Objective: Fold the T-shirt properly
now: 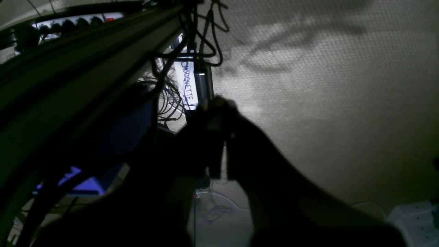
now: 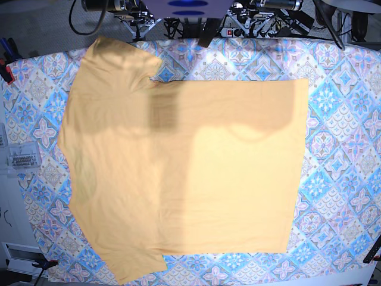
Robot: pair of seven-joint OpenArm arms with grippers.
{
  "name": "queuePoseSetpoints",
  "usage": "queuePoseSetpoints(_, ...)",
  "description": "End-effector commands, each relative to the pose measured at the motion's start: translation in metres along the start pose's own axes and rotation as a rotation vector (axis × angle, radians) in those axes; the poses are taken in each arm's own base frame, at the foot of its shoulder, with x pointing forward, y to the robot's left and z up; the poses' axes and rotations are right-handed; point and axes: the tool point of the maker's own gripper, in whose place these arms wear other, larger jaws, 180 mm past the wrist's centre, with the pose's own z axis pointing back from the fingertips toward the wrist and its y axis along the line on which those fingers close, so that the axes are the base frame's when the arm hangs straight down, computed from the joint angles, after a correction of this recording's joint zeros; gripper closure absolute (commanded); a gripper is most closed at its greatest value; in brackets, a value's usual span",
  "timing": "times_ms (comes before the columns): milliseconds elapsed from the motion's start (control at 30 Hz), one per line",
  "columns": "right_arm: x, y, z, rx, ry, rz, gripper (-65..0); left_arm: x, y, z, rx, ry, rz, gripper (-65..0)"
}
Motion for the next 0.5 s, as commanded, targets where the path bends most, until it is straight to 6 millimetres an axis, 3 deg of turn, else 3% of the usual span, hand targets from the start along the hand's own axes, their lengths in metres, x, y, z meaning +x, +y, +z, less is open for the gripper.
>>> queuePoseSetpoints(0,0.0008,0.0005,0.0000,0.001,-0.005,0.004,-0.7,-0.0039,0.0018,0.0003,0.005,0.003,0.000,-0.1)
queuePoseSetpoints(467,-0.0001,-0.0006,0.0001,-0.001,-0.004,-0.002,-0.7,-0.0059,0.0019,0.0005,0.005,0.006,-0.001,-0.1)
